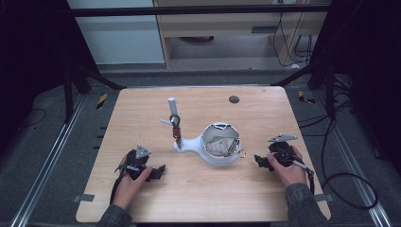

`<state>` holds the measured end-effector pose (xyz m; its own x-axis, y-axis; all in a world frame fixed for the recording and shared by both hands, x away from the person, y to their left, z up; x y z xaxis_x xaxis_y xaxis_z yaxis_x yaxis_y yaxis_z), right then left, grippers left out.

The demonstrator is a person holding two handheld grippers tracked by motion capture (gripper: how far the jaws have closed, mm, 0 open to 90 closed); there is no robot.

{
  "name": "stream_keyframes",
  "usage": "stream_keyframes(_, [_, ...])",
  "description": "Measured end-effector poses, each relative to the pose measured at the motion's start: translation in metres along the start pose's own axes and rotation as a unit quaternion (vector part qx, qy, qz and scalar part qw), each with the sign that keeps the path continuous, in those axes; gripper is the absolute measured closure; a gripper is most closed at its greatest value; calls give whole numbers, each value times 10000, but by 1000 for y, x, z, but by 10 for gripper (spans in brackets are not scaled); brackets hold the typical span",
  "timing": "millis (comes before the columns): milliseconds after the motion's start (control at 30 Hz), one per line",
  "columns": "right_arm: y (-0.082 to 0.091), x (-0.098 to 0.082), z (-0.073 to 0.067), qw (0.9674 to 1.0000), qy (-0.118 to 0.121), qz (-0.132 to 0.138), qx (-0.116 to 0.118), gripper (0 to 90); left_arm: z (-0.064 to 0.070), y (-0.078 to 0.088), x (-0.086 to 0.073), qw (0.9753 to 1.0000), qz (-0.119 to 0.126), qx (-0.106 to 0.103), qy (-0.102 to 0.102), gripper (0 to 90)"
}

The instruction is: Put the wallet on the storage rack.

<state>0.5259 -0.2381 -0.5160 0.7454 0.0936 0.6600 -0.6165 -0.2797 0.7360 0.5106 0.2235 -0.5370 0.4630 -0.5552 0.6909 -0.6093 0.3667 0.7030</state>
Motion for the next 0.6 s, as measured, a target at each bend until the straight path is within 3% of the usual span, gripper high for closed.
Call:
stream_keyframes(400, [-12,-8,3,9996,-205,-175,-18,78,0,0,0,10000,0,0,-1,0])
stream_keyframes(600, [-12,-12,4,9999,-130,-12,-86,74,0,0,0,10000,0,0,0,0])
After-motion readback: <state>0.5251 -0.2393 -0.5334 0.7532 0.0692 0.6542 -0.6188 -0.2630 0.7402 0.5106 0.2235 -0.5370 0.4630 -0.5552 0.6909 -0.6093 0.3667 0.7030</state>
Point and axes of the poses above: each handheld gripper's, and its own axes: y roughly backward along the jaws, x roughly out of its top, z roughly to its right, the point moved 4 cm from there along -y, roughly forward along the jaws, and after that the axes turned 12 degrees about -y, right-handed, at the moved point
